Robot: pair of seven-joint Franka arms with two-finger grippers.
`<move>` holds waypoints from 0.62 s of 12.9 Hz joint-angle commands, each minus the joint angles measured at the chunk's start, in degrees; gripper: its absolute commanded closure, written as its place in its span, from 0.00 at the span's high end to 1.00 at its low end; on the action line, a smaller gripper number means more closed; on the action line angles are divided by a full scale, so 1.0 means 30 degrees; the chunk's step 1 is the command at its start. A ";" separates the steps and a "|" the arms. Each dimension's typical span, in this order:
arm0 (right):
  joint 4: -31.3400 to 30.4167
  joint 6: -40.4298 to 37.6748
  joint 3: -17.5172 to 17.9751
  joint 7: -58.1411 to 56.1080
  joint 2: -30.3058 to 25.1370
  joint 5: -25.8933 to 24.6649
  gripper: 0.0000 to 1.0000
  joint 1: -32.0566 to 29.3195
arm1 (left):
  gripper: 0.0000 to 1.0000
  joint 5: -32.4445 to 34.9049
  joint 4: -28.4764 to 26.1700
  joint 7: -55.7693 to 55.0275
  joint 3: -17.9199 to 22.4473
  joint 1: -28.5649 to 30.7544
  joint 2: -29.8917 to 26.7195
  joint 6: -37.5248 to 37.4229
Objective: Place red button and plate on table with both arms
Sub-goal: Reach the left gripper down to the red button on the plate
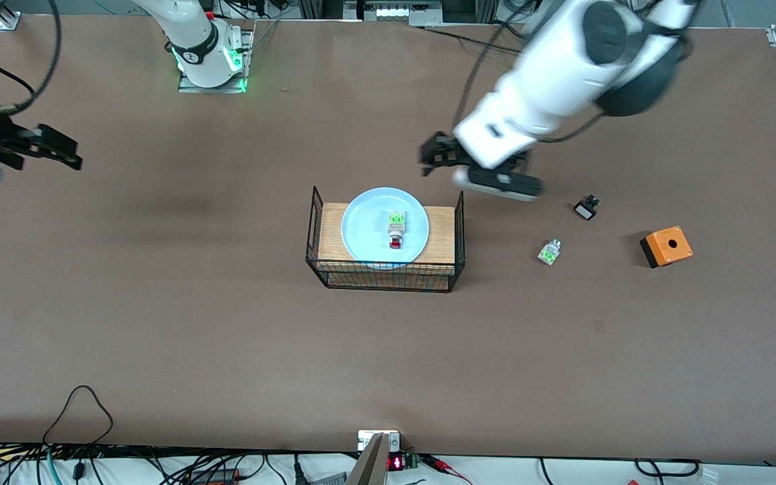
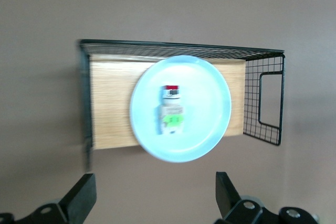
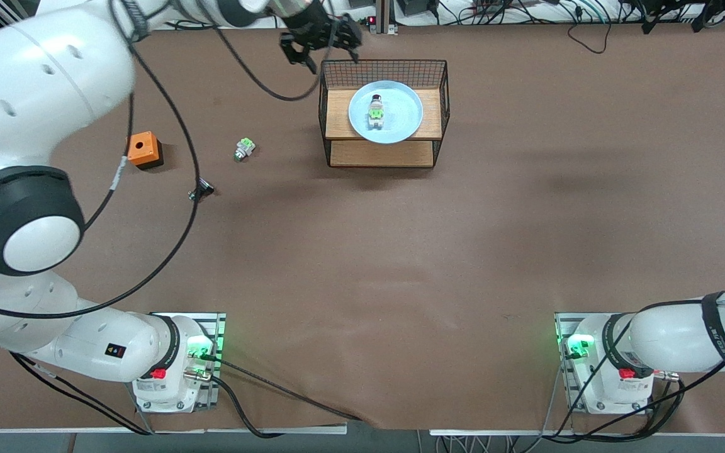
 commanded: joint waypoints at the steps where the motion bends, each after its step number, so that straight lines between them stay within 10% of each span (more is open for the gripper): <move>1: 0.1099 -0.0673 -0.0103 0.0048 0.0201 -0.0132 1.00 -0.0116 | 1.00 0.3960 0.3063 -0.3624 0.0212 -0.2458 0.3400 0.0131; 4: 0.1099 -0.0760 0.0072 -0.0011 0.0815 -0.0161 1.00 0.0148 | 1.00 0.8683 0.3244 -0.6089 0.0300 -0.3698 0.5250 0.0747; 8: 0.0952 -0.0441 0.0044 0.0106 0.1051 -0.0190 1.00 0.0061 | 1.00 0.8985 0.3040 -0.7856 0.0388 -0.3727 0.6719 0.2827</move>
